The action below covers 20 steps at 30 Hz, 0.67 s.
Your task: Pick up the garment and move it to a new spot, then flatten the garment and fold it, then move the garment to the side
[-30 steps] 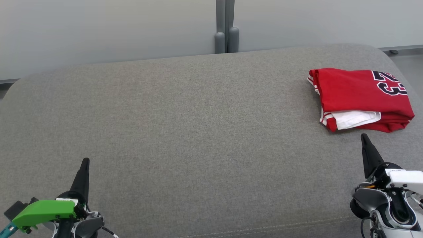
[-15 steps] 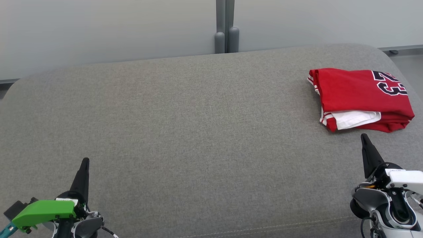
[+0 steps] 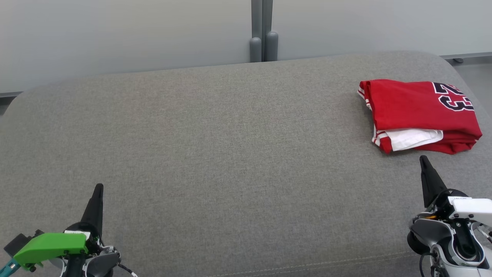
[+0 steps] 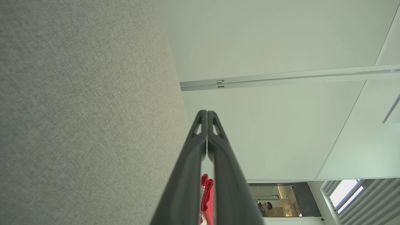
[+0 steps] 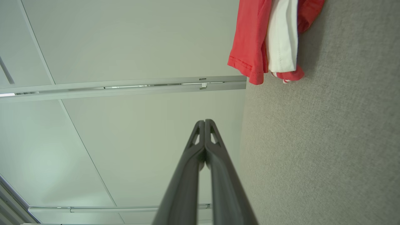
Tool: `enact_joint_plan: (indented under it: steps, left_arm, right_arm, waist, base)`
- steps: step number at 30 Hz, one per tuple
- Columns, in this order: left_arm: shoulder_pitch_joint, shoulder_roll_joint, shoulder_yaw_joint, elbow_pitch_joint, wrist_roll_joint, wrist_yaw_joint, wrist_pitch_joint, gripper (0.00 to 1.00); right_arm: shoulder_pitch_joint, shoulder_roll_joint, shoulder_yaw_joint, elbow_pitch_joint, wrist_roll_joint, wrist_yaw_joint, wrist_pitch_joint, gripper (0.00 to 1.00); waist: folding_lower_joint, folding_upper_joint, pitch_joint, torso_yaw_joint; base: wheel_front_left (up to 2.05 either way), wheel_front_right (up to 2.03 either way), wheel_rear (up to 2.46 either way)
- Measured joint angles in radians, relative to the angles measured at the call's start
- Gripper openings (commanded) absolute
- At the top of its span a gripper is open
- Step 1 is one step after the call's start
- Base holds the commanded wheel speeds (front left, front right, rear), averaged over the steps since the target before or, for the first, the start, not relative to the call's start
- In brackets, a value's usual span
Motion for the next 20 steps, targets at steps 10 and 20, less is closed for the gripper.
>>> enact_joint_plan:
  steps: [10,20]
  left_arm:
    - [0.0,0.0,0.001,0.0,0.0,0.0,0.0,0.0]
    - [0.0,0.0,0.002,-0.001,0.0,0.0,0.0,0.0]
  right_arm:
    - [0.0,0.0,0.0,0.0,0.0,0.0,0.0,0.0]
    - [0.0,0.0,0.0,0.0,0.0,0.0,0.0,0.0]
  waist:
    - [0.0,0.0,0.0,0.0]
    - [0.0,0.0,0.0,0.0]
  base:
    - [0.0,0.0,0.0]
    - [0.0,0.0,0.0]
